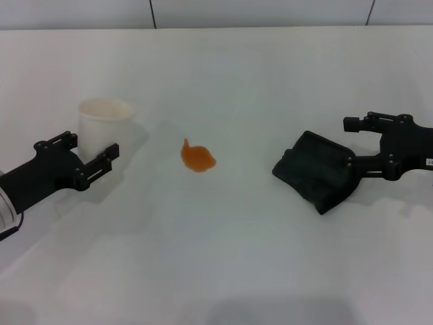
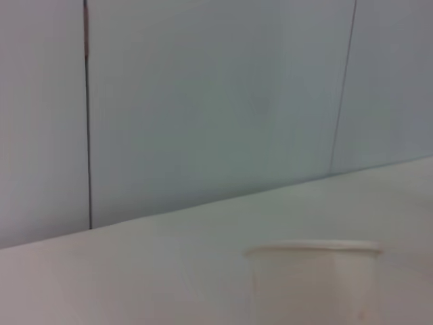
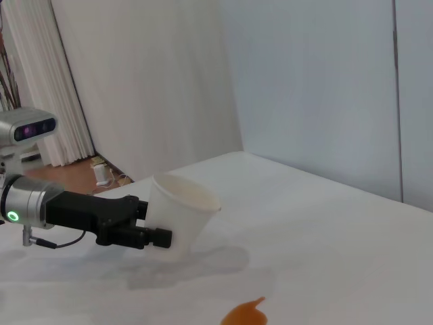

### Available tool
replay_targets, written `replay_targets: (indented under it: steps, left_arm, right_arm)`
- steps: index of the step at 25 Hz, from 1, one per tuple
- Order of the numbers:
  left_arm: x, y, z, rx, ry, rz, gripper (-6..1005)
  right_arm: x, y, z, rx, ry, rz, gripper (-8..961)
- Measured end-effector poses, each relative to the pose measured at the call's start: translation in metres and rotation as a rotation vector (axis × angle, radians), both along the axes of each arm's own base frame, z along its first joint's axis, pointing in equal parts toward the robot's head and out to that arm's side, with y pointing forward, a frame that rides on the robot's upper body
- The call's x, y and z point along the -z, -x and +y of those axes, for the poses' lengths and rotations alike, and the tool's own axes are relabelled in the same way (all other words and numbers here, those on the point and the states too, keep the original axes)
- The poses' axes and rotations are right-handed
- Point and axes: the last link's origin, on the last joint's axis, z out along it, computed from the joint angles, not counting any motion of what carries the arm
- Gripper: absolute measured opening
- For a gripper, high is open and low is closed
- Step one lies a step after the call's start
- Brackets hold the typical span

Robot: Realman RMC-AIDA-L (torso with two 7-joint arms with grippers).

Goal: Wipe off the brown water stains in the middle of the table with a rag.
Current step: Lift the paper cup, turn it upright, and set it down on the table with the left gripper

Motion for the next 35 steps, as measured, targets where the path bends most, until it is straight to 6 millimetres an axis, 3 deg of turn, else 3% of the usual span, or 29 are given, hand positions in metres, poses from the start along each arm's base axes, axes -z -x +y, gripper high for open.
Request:
replay_targets:
  steps: [14, 21, 35]
  left_arm:
    - [0.009, 0.004, 0.001, 0.001, -0.014, 0.057, 595]
    - [0.008, 0.0, 0.008, 0.026, -0.055, 0.082, 597]
    - [0.026, -0.012, 0.017, 0.05, -0.049, 0.09, 599]
  right_arm:
    - [0.0, 0.0, -0.003, -0.004, 0.01, 0.006, 812]
    - [0.0, 0.001, -0.003, -0.007, 0.011, 0.014, 810]
    - [0.001, 0.002, -0.004, -0.009, 0.015, 0.023, 806]
